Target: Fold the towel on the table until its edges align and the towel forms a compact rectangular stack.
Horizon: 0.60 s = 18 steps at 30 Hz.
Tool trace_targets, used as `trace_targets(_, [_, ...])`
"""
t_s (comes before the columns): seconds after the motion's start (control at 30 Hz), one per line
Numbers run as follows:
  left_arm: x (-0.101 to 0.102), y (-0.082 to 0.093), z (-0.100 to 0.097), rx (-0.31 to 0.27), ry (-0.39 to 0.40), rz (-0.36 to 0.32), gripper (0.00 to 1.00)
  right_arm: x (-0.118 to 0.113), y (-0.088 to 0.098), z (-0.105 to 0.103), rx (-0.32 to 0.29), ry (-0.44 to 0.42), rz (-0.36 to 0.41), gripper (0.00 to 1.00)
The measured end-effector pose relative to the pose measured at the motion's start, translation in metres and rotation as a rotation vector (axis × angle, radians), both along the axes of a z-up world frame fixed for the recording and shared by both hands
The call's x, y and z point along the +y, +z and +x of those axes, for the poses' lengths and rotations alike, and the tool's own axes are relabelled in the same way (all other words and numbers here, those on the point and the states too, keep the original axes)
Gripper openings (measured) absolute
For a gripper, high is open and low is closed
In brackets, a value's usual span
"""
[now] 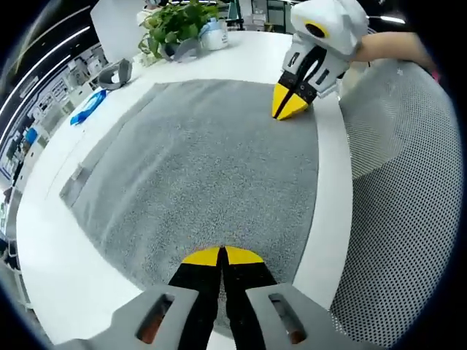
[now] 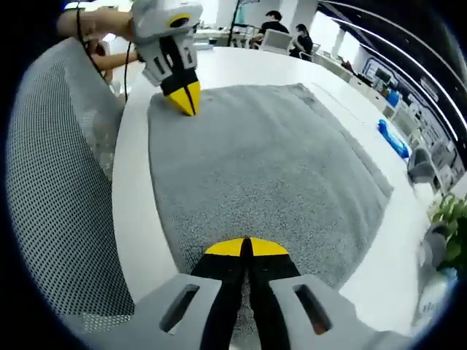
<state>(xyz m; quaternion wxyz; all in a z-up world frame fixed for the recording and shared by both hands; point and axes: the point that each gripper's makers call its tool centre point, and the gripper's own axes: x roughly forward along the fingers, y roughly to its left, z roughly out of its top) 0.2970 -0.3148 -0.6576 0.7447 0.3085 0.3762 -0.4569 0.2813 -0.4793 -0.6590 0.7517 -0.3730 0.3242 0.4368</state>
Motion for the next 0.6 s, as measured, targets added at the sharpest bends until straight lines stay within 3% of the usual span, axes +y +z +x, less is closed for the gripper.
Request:
trace_targets(0.1, [0.003,0.001,0.006,-0.057,0.083,-0.054,0.01,0.004,-0.001,-0.001,-0.033,0.049,-0.029,0.0])
trace_targets(0.23, [0.005,0.0,0.003,-0.092,0.046,-0.042,0.01,-0.009,0.004,0.002,0.061,-0.087,0.057,0.0])
trace_targets(0.37, [0.018,0.002,0.016,-0.168,0.066,0.014,0.01,-0.034,0.003,0.002,0.086,-0.15,0.049,0.0])
trace_targets(0.47, [0.025,0.002,0.027,-0.16,0.155,-0.056,0.01,-0.045,0.003,-0.003,0.109,-0.177,0.052,0.0])
trace_targets(0.6, [0.027,0.003,0.029,-0.164,0.154,-0.049,0.01,-0.044,-0.003,-0.003,0.13,-0.202,0.05,0.0])
